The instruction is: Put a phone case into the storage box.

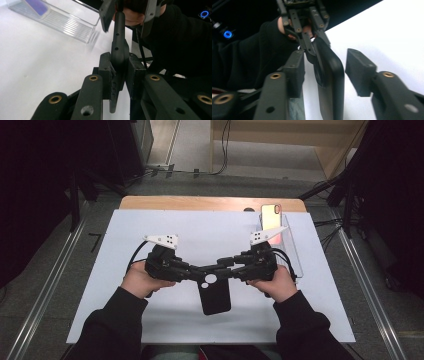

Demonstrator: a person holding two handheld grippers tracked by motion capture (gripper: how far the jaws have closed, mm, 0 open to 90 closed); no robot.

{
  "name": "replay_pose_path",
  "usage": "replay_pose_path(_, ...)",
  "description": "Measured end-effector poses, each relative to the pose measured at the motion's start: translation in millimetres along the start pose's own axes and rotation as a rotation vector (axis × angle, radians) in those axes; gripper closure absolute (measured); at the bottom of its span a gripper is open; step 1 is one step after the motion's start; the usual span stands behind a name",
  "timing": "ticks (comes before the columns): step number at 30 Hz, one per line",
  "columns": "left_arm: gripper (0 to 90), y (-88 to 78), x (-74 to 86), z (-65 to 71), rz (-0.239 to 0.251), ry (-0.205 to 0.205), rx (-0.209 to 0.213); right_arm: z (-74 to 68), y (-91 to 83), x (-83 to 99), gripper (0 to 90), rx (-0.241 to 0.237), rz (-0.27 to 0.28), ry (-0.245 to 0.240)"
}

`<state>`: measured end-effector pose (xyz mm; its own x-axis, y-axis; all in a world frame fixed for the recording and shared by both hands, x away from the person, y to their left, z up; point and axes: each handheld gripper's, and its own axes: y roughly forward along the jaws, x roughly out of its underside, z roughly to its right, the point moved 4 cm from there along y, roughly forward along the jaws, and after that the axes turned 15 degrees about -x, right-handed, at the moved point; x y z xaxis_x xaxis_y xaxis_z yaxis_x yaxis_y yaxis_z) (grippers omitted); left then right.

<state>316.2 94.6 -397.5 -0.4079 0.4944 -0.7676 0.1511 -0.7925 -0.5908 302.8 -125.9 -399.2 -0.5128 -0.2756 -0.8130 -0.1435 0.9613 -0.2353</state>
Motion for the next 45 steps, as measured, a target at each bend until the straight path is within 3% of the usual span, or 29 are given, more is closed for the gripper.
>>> replay_pose_path(7, 77.1, -7.9, -2.7, -4.2, 0.000, -0.056, -0.062, 3.1, -7.1, -0.1, 30.4, 0.132, 0.026, -0.019)
replay_pose_path(12, 77.0, -10.0, -4.9, -7.7, -0.006, -0.089, -0.127, 4.8, -5.9, 1.5, 25.9, 0.183, 0.024, -0.023)
replay_pose_path(15, 77.0, -10.9, -5.9, -9.4, -0.002, -0.108, -0.162, 3.7, -4.2, 2.3, 21.1, 0.187, 0.021, -0.050)
replay_pose_path(18, 77.0, -12.1, -6.5, -11.0, -0.002, -0.129, -0.200, 3.6, -2.4, 2.7, 14.7, 0.249, 0.033, -0.094)
replay_pose_path(20, 76.9, -12.6, -6.7, -12.4, -0.004, -0.145, -0.222, 3.8, -0.6, 3.3, 0.7, 0.285, 0.039, -0.094)
replay_pose_path(28, 76.9, -14.4, -8.3, -15.1, 0.019, -0.186, -0.281, 6.7, 8.8, 9.2, 0.0, 0.309, 0.032, -0.053)
replay_pose_path(32, 76.9, -15.4, -10.1, -15.3, 0.031, -0.208, -0.314, 10.6, 12.2, 9.9, 0.0, 0.413, 0.030, -0.009)
replay_pose_path(35, 76.9, -15.3, -10.9, -14.2, 0.035, -0.212, -0.315, 11.2, 14.4, 11.2, 0.0, 0.445, 0.042, -0.010)
replay_pose_path(45, 76.8, -9.5, -13.6, -8.9, 0.009, -0.253, -0.412, 12.5, 28.2, 16.2, 0.0, 0.551, 0.086, 0.002)
